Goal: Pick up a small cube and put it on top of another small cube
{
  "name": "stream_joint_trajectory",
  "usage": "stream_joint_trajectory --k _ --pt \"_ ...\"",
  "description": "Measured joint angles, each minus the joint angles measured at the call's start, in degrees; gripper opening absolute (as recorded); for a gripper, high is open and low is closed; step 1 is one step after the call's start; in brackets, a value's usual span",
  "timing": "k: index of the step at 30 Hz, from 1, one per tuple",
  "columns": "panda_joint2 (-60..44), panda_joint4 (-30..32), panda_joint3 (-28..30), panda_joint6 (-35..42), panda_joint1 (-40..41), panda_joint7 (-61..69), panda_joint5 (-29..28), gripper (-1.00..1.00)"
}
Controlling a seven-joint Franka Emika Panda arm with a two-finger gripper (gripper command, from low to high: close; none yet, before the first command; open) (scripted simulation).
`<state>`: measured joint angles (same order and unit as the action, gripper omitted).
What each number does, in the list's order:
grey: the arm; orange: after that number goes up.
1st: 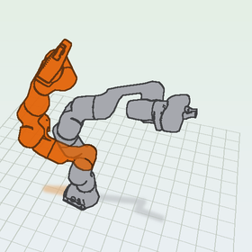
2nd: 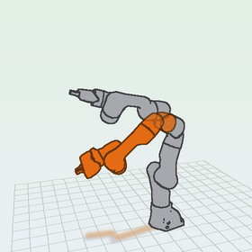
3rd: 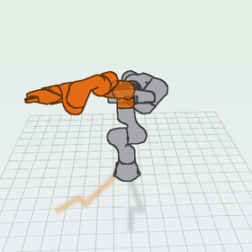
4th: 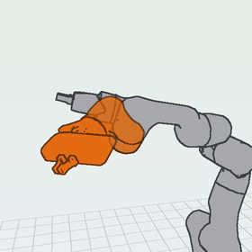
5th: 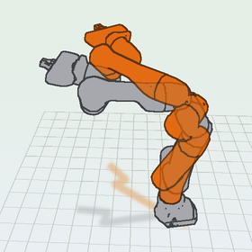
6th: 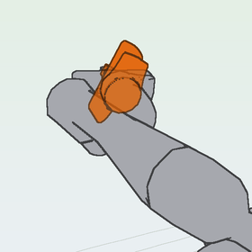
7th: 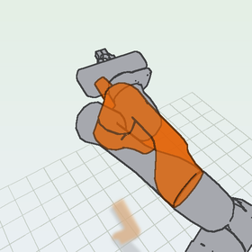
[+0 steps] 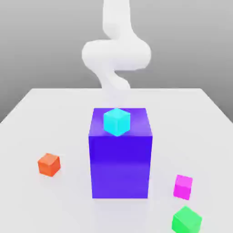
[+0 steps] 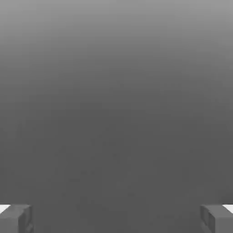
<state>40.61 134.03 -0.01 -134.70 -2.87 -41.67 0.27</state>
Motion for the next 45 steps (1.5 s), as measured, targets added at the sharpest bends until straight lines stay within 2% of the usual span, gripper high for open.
stream_joint_trajectory --k 15,22,28,29,36,42,45 --pt "-31.51 13.60 -2.82 -17.71 -15.00 24.93 1.36 0.00" --pt "-46.09 19.66 -5.52 -25.96 -20.16 33.44 -1.83 0.00" --pt "-58.55 18.30 -2.97 -35.54 -22.36 31.87 -5.69 0.00" --pt "-59.95 18.02 -2.59 -36.64 -22.68 31.67 -5.98 -1.00" --pt "-59.97 18.03 -2.61 -36.59 -22.64 31.52 -6.15 -1.00" --pt "-49.19 19.92 -4.97 -27.72 -20.92 34.16 -2.85 -1.00" --pt "-48.95 15.40 -4.55 -22.96 -19.37 37.42 -2.04 -1.00"
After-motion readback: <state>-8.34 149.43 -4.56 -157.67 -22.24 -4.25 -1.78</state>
